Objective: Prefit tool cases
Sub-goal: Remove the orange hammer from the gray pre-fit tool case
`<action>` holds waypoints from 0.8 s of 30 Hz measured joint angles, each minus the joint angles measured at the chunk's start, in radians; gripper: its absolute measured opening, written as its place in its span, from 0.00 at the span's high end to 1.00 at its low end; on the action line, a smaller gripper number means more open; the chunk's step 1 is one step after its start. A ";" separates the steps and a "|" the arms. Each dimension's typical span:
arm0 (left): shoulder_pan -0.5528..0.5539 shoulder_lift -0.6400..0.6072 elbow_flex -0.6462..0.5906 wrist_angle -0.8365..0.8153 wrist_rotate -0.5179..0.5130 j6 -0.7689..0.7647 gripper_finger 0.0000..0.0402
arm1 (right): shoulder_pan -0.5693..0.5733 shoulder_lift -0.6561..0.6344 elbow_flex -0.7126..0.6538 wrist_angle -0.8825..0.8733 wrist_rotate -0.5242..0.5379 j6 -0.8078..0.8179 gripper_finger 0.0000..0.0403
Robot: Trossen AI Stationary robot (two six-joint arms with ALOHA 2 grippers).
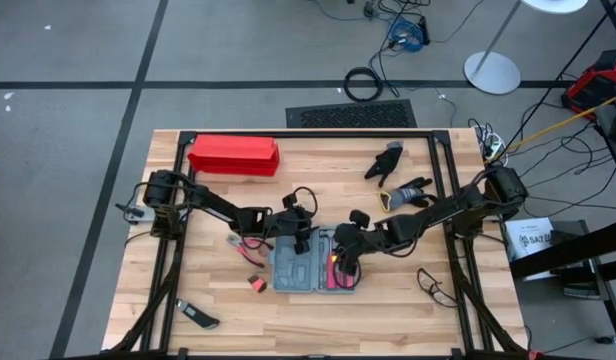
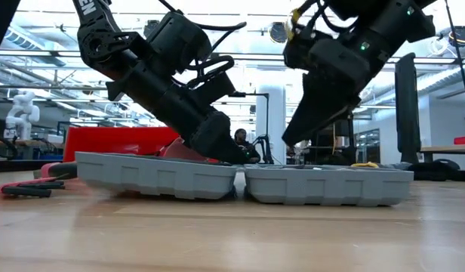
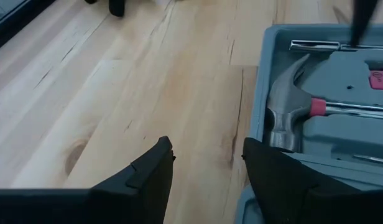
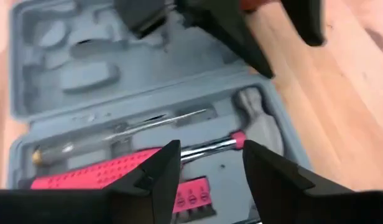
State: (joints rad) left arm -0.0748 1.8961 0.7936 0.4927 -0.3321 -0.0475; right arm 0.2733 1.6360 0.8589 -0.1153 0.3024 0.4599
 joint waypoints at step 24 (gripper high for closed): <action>0.007 0.044 0.000 0.056 -0.018 0.011 0.50 | -0.087 -0.002 0.000 -0.174 0.058 -0.159 0.58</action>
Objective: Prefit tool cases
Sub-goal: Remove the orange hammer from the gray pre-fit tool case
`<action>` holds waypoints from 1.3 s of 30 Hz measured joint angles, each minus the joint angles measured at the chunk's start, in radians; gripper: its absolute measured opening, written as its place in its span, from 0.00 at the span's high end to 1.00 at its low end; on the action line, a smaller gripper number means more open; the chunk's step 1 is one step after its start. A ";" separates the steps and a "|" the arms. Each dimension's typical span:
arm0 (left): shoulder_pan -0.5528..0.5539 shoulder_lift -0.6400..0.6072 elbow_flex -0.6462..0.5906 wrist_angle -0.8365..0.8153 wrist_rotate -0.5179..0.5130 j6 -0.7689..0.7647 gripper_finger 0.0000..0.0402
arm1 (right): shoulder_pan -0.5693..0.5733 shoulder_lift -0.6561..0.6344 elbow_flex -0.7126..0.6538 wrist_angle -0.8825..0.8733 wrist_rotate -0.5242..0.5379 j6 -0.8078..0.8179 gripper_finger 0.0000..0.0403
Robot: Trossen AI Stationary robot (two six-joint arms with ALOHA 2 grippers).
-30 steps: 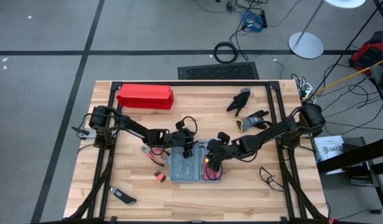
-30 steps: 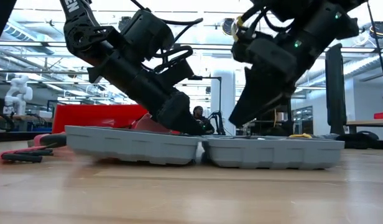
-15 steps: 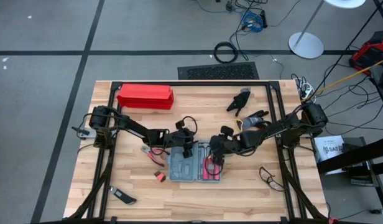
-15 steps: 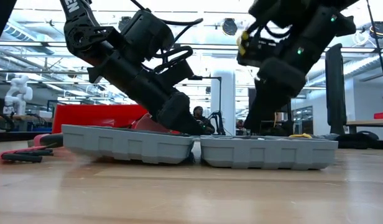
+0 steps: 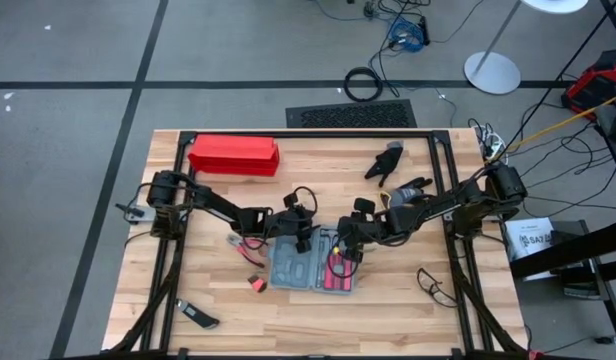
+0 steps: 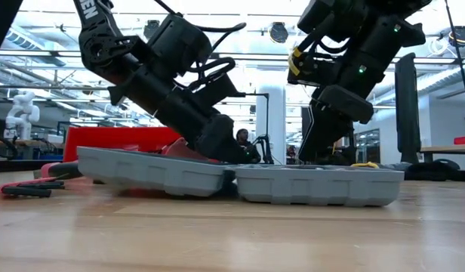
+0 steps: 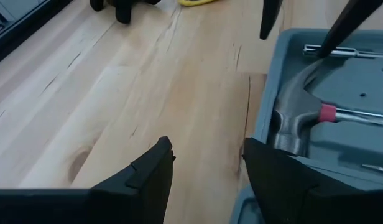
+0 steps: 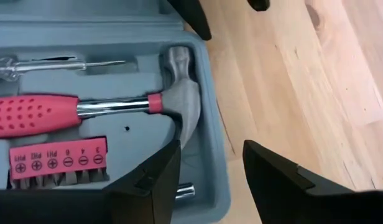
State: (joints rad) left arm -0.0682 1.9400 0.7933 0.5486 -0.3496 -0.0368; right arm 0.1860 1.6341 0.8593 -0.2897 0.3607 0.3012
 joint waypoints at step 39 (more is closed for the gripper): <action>0.022 0.003 -0.002 0.022 0.026 -0.002 0.50 | -0.006 0.053 0.003 0.030 -0.070 0.053 1.00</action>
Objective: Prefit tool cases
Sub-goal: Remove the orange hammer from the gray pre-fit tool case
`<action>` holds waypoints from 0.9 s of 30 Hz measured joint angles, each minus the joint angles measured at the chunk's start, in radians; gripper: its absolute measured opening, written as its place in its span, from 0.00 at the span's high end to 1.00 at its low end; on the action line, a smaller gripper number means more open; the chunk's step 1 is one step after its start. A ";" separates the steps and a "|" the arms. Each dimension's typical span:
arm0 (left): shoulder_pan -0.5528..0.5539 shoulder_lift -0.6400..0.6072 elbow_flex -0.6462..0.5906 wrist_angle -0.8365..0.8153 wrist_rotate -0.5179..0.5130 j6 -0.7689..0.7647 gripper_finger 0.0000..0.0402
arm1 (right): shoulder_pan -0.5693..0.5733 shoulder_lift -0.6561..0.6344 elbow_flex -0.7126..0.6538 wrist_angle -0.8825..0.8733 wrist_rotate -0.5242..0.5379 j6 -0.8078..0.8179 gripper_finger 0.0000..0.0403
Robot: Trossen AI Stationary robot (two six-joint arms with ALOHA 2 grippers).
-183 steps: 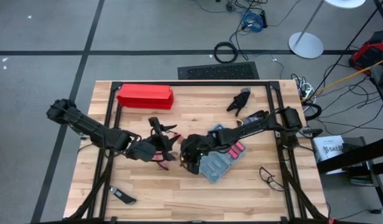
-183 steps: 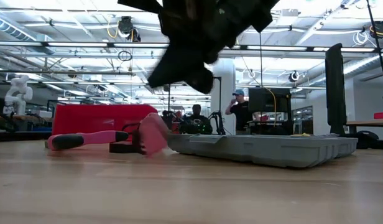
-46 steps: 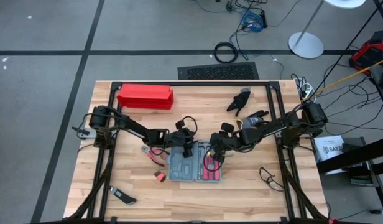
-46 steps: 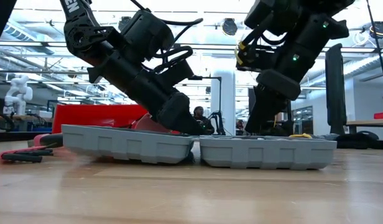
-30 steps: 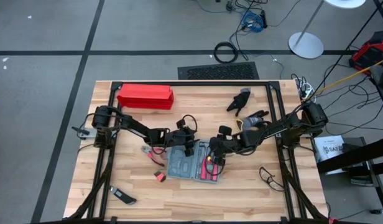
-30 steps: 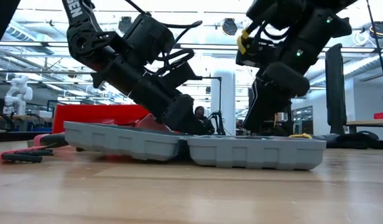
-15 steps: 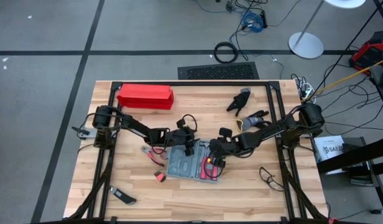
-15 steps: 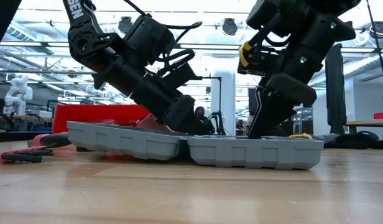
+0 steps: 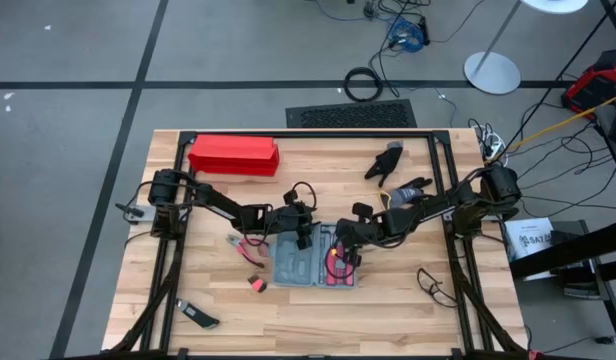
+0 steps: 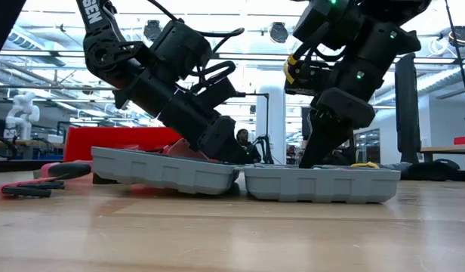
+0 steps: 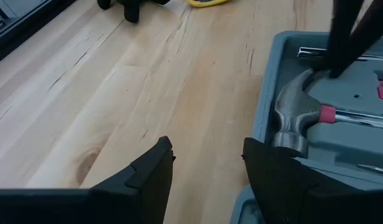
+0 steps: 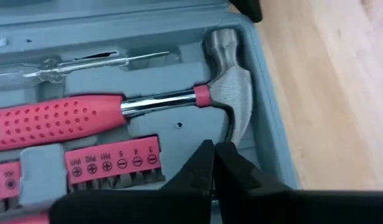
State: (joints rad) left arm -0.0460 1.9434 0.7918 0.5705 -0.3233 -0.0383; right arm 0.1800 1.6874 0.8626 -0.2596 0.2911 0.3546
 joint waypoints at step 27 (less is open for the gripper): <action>-0.001 0.000 0.001 0.003 0.008 -0.001 0.50 | -0.005 -0.034 -0.003 -0.016 -0.001 -0.027 0.78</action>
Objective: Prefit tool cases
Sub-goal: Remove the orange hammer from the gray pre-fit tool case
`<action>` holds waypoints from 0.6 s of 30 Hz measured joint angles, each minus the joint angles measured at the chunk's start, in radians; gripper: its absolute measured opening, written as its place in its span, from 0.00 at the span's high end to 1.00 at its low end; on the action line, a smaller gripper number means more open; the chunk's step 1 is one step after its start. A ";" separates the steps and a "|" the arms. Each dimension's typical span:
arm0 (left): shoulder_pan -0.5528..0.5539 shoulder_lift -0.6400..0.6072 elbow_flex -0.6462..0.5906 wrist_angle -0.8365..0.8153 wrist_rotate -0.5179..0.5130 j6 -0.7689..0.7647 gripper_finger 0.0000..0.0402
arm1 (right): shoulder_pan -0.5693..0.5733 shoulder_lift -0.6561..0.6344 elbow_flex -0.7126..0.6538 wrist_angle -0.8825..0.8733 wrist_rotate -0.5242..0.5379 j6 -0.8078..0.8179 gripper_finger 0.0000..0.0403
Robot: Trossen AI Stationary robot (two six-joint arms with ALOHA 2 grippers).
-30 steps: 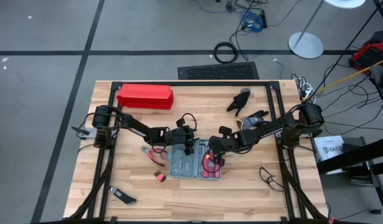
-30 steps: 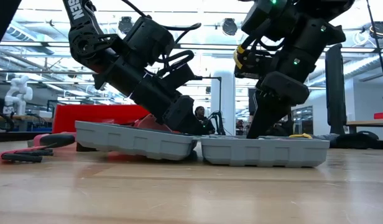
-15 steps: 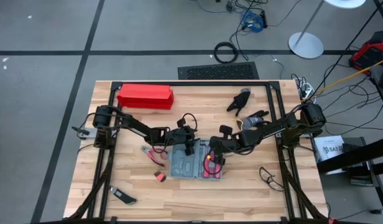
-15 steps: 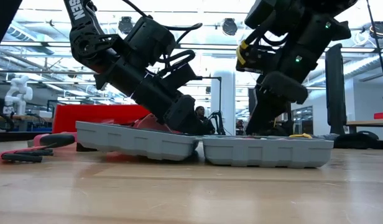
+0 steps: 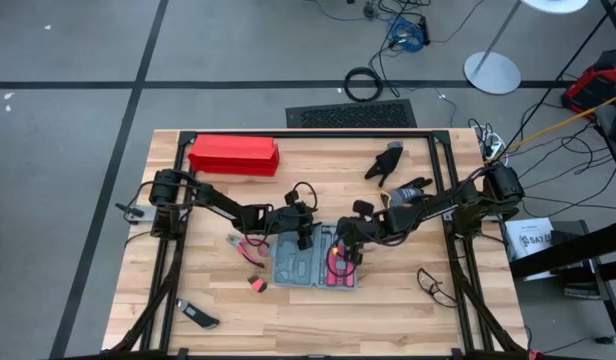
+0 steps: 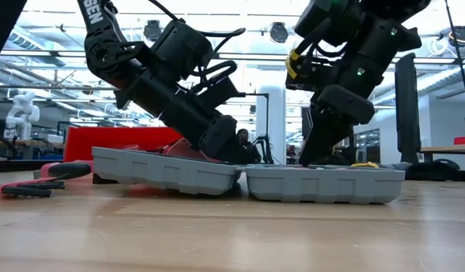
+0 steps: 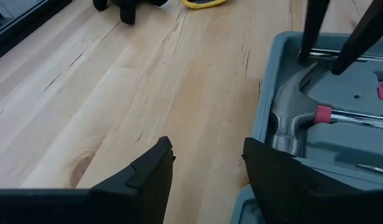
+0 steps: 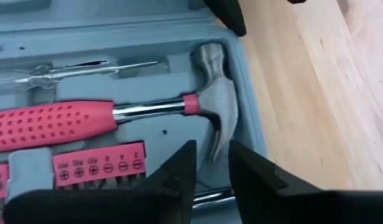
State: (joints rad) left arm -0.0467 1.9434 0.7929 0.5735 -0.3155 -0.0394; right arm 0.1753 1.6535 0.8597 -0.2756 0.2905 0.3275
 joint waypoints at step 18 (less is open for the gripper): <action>0.000 0.000 -0.002 -0.004 0.004 0.001 0.50 | -0.050 0.037 0.000 -0.002 -0.009 -0.058 0.76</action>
State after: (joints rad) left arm -0.0467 1.9434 0.7908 0.5699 -0.3119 -0.0381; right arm 0.1256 1.6905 0.8600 -0.2779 0.2815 0.2695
